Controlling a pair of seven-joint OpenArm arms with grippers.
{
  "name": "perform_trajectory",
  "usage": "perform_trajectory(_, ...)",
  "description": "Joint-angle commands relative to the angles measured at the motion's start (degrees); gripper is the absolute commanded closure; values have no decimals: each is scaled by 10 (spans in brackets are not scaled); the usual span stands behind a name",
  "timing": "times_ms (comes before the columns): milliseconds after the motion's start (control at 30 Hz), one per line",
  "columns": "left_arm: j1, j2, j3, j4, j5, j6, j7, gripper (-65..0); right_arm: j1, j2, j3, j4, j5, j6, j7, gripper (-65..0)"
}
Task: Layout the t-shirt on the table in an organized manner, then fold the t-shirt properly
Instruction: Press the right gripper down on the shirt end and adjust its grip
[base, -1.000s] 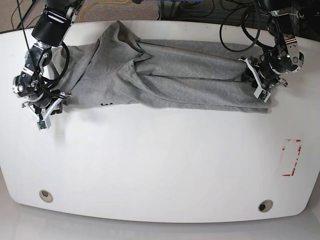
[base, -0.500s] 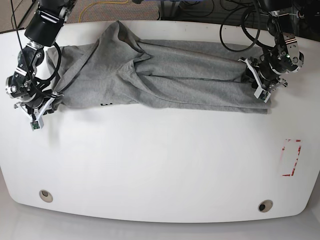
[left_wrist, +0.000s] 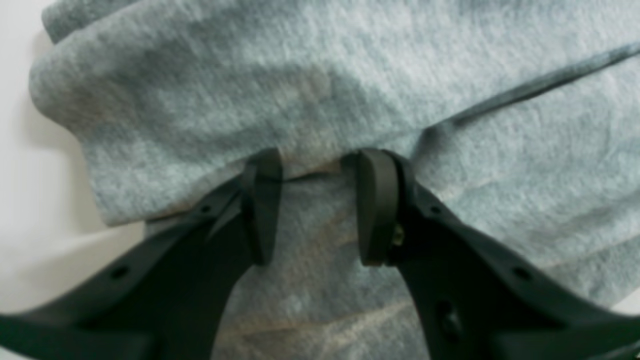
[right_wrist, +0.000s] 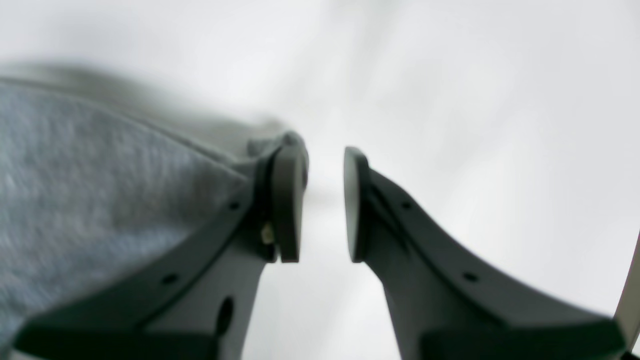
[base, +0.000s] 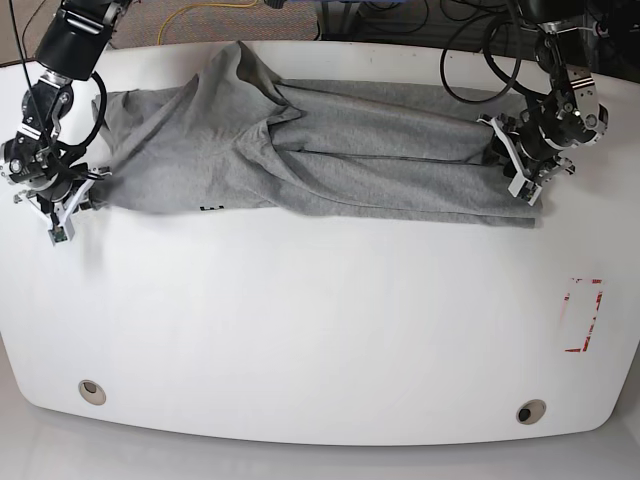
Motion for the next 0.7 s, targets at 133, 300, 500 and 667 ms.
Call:
perform_trajectory(133, 6, -3, 2, -11, 35, 4, 52, -237, 6, 11, 54, 10, 2, -1, 9, -132)
perform_trajectory(300, -2, -3, 2, -12, 35, 4, 52, -237, 8, 13, 56, 10, 2, -1, 10, -132)
perform_trajectory(500, -4, -3, 3, -18, 35, 4, 52, -237, 12, 15, 56, 22, 3, -1, 8, -132)
perform_trajectory(667, -4, -3, 3, -17, 35, 4, 52, -237, 7, 2, 56, 103, 4, -1, -49, -132)
